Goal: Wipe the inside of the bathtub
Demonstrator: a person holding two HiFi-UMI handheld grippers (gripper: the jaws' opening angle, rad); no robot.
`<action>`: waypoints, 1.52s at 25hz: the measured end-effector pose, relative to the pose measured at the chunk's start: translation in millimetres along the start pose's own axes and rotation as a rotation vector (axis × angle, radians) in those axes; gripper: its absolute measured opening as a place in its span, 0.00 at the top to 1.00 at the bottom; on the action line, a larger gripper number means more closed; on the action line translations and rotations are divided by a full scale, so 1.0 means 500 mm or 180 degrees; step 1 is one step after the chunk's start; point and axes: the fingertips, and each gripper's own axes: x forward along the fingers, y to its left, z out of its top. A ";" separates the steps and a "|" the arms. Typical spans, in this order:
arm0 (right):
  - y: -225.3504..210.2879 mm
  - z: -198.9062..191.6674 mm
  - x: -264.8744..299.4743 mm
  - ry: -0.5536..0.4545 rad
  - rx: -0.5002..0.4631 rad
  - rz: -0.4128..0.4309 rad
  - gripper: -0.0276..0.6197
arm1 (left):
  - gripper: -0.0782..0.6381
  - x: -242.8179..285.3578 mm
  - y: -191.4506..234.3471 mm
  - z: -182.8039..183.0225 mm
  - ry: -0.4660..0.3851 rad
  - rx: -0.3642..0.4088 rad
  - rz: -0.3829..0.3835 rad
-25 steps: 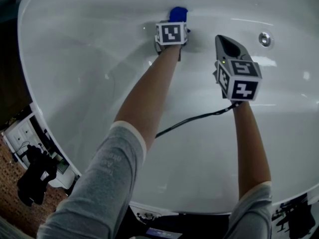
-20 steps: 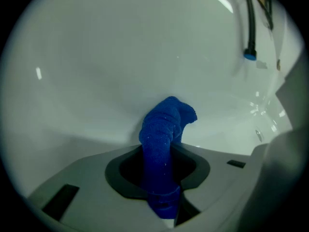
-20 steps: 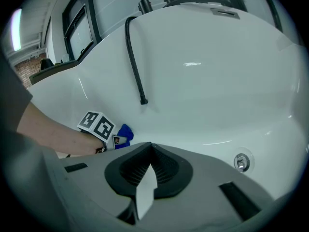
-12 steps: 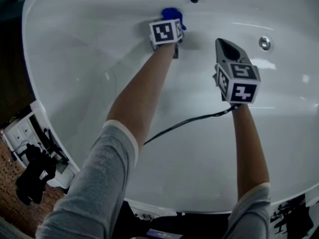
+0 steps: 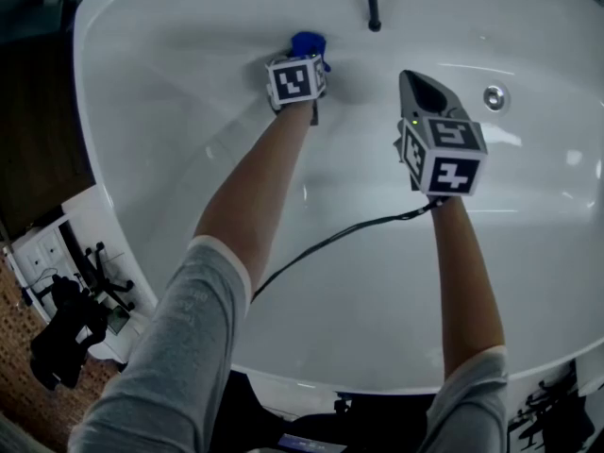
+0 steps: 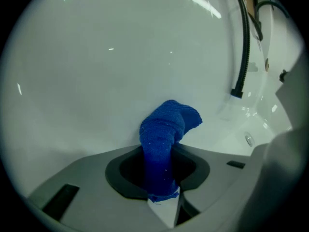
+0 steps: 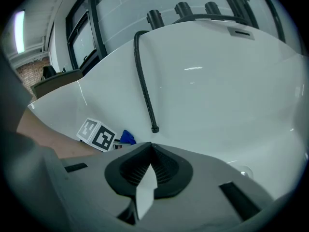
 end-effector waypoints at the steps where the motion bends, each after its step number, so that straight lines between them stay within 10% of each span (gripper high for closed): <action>1: 0.011 0.008 -0.004 -0.0012 -0.0007 0.0017 0.94 | 0.72 -0.009 0.005 0.006 -0.0022 -0.0002 -0.0031; 10: 0.042 0.071 -0.021 -0.0087 -0.0053 0.0053 0.94 | 0.72 -0.047 -0.153 0.098 -0.0256 0.0245 -0.0512; 20: 0.056 0.166 -0.078 -0.0215 -0.0026 0.0037 0.94 | 0.72 -0.132 -0.026 0.147 -0.0184 0.0175 -0.0196; 32: 0.060 0.207 -0.110 -0.0209 -0.0006 0.0023 0.94 | 0.72 -0.176 -0.147 0.227 -0.0275 0.0403 -0.0442; 38: 0.058 0.235 -0.125 -0.0257 0.0077 0.0042 0.94 | 0.72 -0.213 -0.060 0.239 -0.0248 0.0058 -0.0263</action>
